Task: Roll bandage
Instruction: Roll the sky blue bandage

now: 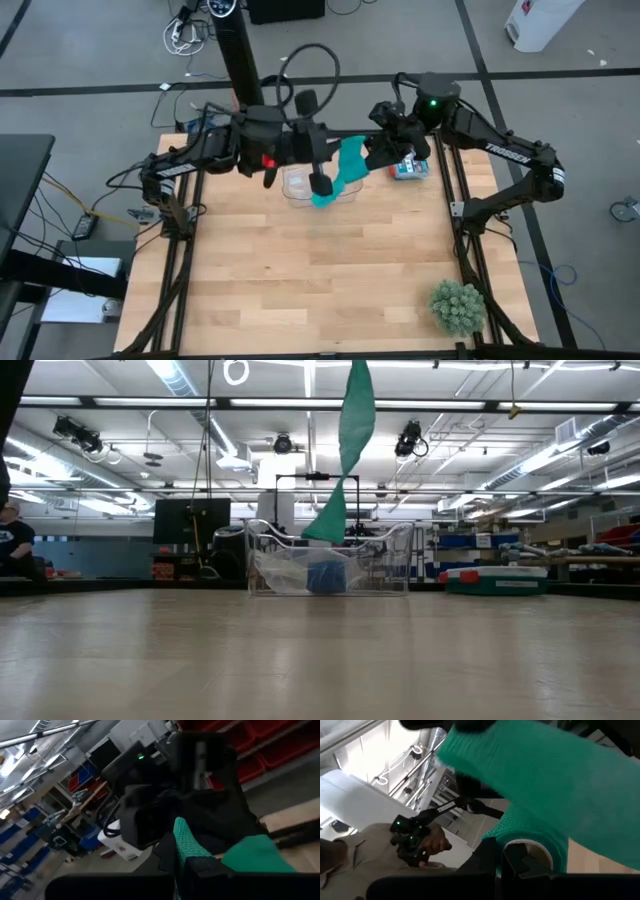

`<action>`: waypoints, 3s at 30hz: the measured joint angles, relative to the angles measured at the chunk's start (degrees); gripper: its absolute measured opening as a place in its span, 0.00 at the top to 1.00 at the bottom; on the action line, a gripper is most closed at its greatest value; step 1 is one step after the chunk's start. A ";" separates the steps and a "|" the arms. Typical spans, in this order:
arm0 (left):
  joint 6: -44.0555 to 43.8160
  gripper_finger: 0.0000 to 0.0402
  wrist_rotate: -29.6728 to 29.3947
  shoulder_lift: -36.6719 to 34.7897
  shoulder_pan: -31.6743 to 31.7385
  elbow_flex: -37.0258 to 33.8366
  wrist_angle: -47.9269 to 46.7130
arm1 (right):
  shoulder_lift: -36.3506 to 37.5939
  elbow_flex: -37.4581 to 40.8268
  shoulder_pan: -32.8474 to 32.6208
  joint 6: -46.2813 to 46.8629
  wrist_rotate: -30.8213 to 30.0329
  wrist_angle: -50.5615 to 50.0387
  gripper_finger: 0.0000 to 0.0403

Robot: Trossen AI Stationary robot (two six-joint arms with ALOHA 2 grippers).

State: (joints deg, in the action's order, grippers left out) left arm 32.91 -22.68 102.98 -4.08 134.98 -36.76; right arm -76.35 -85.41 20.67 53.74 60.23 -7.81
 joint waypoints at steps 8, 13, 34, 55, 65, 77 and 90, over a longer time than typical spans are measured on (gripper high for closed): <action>1.67 0.95 -5.81 0.04 -4.64 0.00 -3.48 | -0.42 0.00 4.56 -0.50 1.13 -2.37 1.00; 1.54 0.80 -7.59 0.65 -5.57 0.00 -5.34 | -0.42 0.00 6.14 -2.34 -0.69 -2.98 1.00; -1.67 0.50 -21.64 2.29 -9.41 0.00 -3.30 | 1.70 0.00 12.30 -16.63 -10.49 -1.25 1.00; -41.25 0.50 -14.83 2.37 -5.98 0.01 -16.43 | 6.39 0.02 12.51 -8.96 -9.35 16.30 1.00; -48.36 0.50 -1.40 2.80 -0.89 -1.16 -16.35 | 6.57 0.00 7.46 1.80 -14.07 31.48 1.00; -46.20 0.50 5.69 3.52 2.67 -1.18 -14.18 | 6.55 0.00 1.17 3.65 -16.54 34.14 1.00; -37.63 0.66 14.88 5.40 2.73 -1.25 -9.47 | 6.20 0.00 -0.44 3.58 -17.82 35.78 1.00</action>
State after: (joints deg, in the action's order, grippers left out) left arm -4.72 -7.80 108.38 -1.35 133.73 -46.23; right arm -70.15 -85.41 20.23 57.32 42.41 27.97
